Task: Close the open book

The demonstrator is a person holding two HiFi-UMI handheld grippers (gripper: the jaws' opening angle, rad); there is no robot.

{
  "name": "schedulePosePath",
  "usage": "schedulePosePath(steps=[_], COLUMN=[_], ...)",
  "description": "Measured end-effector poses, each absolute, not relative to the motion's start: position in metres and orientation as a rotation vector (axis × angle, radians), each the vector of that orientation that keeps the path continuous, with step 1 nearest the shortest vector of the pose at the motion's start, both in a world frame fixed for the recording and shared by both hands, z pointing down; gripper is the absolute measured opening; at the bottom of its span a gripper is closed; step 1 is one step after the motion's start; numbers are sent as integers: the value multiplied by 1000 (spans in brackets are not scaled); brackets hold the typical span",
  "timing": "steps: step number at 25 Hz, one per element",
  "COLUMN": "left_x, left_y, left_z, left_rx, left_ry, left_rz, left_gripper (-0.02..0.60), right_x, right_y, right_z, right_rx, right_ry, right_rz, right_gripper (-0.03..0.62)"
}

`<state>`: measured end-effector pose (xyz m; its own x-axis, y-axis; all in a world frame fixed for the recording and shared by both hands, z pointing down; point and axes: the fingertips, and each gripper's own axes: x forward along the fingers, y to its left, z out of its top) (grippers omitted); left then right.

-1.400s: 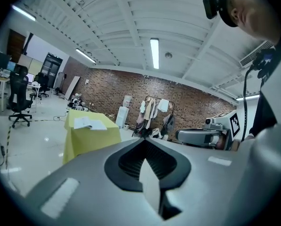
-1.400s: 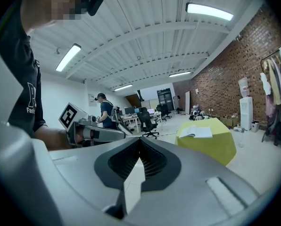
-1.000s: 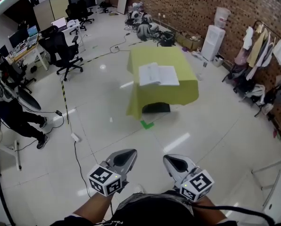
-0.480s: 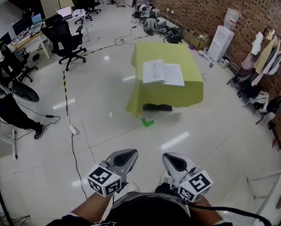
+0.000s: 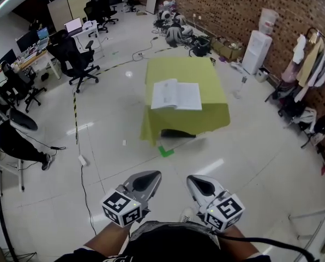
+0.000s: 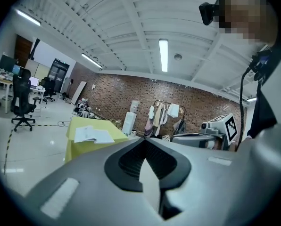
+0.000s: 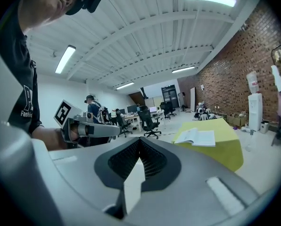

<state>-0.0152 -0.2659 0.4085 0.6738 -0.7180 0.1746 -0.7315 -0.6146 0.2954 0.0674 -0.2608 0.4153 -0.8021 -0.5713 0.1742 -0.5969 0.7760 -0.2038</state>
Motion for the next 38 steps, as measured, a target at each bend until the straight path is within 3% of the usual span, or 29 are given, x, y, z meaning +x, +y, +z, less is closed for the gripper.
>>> schedulePosePath(steps=[10, 19, 29, 38], left_x=[106, 135, 96, -10], left_y=[-319, -344, -396, -481], left_z=[403, 411, 419, 406], left_rx=[2571, 2561, 2580, 2626], left_ry=[-1096, -1067, -1011, -982], left_rz=[111, 193, 222, 163], left_gripper=[7, 8, 7, 8], right_x=[188, 210, 172, 65], right_y=[-316, -347, -392, -466], right_z=[418, 430, 439, 429], right_rx=[1005, 992, 1028, 1067], right_ry=[-2873, -2878, -2834, -2802], right_rz=[480, 529, 537, 471], right_gripper=[6, 6, 6, 6])
